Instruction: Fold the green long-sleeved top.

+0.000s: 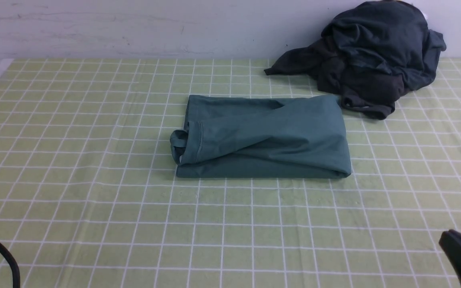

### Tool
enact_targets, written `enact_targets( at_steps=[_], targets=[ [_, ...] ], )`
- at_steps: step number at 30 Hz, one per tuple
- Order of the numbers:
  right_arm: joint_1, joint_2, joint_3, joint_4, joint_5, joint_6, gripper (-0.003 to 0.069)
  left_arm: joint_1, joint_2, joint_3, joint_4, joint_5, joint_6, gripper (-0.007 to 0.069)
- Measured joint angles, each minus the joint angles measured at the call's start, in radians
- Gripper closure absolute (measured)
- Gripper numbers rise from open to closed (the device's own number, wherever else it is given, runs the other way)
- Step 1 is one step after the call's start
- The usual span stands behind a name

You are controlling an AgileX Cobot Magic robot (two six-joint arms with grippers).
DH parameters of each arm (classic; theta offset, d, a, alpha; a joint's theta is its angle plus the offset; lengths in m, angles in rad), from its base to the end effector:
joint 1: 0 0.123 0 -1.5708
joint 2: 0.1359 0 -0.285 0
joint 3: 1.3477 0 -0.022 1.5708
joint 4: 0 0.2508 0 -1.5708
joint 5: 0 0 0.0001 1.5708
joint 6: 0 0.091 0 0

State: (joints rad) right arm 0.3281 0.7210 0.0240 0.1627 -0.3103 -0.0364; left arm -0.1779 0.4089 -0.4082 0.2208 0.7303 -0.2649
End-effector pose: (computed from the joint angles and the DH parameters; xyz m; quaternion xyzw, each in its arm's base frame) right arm 0.1062 0.0314 0.1711 -0.0716 0.8165 0.1070 0.5627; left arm 0.0780 -0.0005 0.2611 0.0019 0.8900 0.0024 0.4560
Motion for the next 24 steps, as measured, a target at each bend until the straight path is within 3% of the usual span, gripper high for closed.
enact_targets(
  at_steps=[8, 10, 14, 19, 24],
  targets=[
    [-0.049, -0.3, 0.0, 0.0, 0.379, -0.015, 0.0671, 0.0, 0.0, 0.0, 0.002, 0.0, 0.0, 0.0625],
    [-0.113, -0.47, 0.001, -0.001, 0.523, -0.008, 0.0671, 0.0, 0.0, 0.0, 0.003, 0.0, 0.0, 0.0625],
    [-0.21, -0.682, 0.001, -0.029, 0.656, 0.016, 0.0671, 0.0, 0.0, 0.0, 0.003, 0.0, 0.0, 0.0625],
    [-0.312, -0.731, 0.001, -0.064, 0.66, 0.053, 0.0671, 0.0, 0.0, 0.0, 0.004, 0.0, 0.0, 0.0625],
    [-0.331, -0.732, 0.0, -0.068, 0.667, 0.057, 0.0671, 0.0, 0.0, 0.0, 0.004, 0.0, 0.0, 0.0625]
  ],
)
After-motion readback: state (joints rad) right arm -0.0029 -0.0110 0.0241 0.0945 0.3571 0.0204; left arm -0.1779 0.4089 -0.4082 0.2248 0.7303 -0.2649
